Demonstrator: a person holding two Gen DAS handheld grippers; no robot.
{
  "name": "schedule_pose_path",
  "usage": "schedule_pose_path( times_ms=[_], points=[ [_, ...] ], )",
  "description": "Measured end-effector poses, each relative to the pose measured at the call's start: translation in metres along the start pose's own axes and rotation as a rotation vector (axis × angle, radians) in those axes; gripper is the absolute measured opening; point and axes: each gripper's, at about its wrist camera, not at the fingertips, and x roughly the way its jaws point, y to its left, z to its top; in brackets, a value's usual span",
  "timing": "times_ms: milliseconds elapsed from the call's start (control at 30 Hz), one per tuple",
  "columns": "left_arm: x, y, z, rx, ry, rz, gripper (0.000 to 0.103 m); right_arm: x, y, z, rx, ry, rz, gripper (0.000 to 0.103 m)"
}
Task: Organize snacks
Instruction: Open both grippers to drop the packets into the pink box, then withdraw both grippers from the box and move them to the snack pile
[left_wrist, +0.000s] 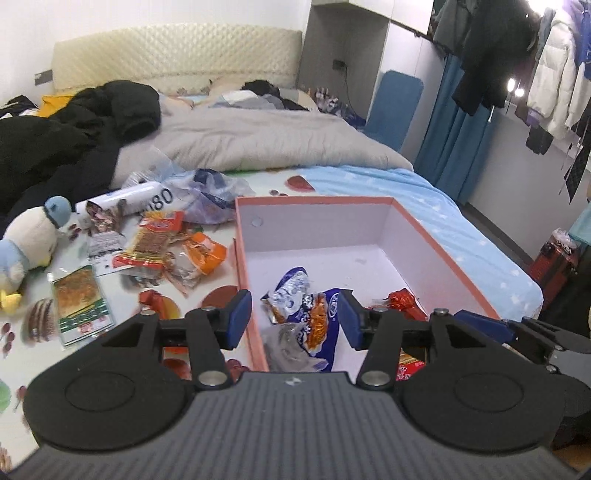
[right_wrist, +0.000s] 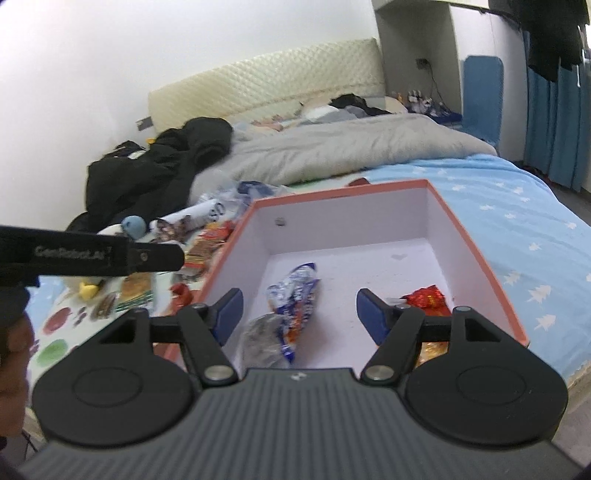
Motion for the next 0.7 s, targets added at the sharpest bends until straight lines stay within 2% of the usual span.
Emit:
schedule_pose_path(
  times_ms=[233,500,700],
  points=[
    [-0.04,0.021,-0.024,-0.048,-0.043,-0.033,0.057,-0.024,0.029,-0.014,-0.025,-0.033,0.046,0.07],
    [-0.07,0.036,-0.057,-0.077,-0.056,0.018,0.057,-0.044,0.053,-0.036,-0.037,-0.046,0.075,0.07],
    [-0.088,0.051,-0.081,-0.083,-0.044,0.047,0.057,-0.05,0.069,-0.051,-0.067,-0.018,0.1,0.07]
  ],
)
